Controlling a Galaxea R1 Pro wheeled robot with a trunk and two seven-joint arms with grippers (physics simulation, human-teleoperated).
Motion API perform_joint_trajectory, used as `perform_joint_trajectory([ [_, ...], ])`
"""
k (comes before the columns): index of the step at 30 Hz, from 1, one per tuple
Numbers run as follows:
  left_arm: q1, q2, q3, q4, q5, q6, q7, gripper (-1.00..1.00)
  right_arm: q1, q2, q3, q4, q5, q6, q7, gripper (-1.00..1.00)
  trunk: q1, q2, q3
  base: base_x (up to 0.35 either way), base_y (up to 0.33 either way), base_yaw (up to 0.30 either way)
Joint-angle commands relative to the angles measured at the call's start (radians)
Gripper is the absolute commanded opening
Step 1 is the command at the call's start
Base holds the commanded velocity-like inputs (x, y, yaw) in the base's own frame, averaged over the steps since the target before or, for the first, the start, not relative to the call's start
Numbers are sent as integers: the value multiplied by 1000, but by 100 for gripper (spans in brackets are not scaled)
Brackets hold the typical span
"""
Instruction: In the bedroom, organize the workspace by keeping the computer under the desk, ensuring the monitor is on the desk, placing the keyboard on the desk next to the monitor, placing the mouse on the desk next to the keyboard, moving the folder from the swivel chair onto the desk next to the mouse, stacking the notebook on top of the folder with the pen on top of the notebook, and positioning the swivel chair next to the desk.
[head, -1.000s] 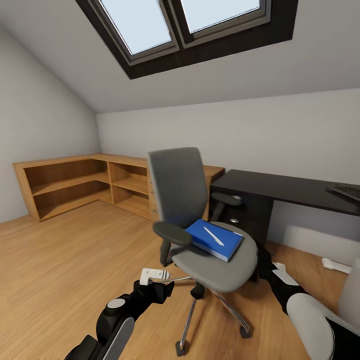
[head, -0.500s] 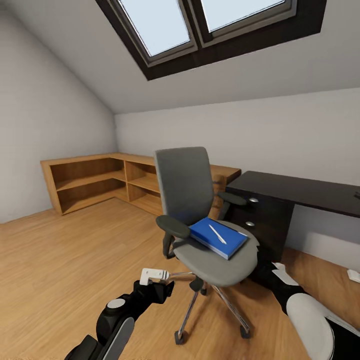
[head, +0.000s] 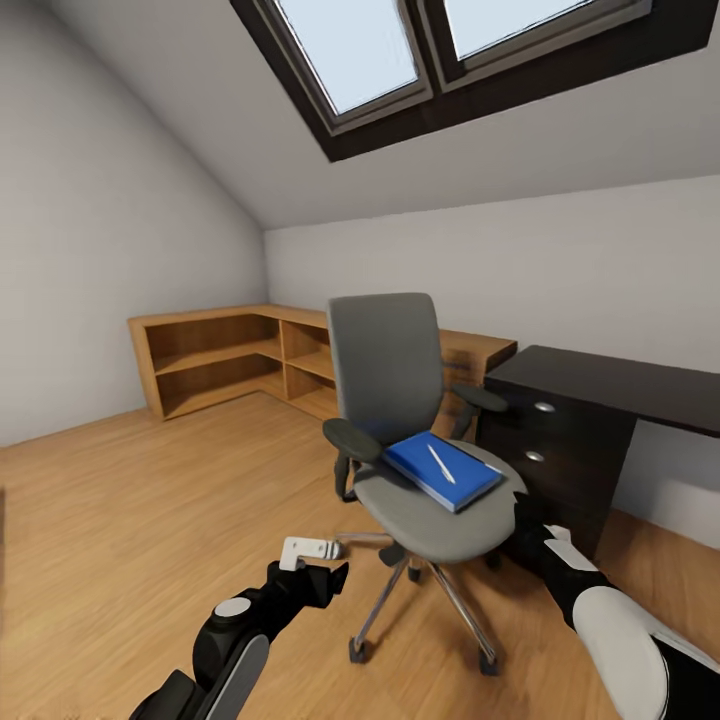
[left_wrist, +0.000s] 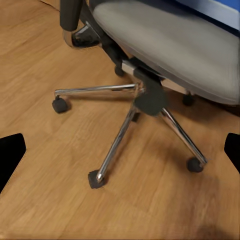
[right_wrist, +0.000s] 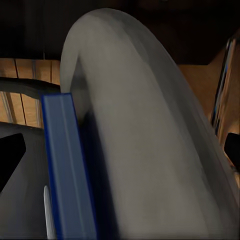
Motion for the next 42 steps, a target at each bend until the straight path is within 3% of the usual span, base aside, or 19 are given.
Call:
perform_joint_trajectory([
  [1,-1,1,-3,1,10,2,10,100,-1,0,-1,0,-10,3,6,100,0,0,-1,15,0,208],
  [42,-1,-1,-4,17,10,2,10,100,-1,-5,-2,-4,-9,3,6,100,0,0,-1,23,0,198],
])
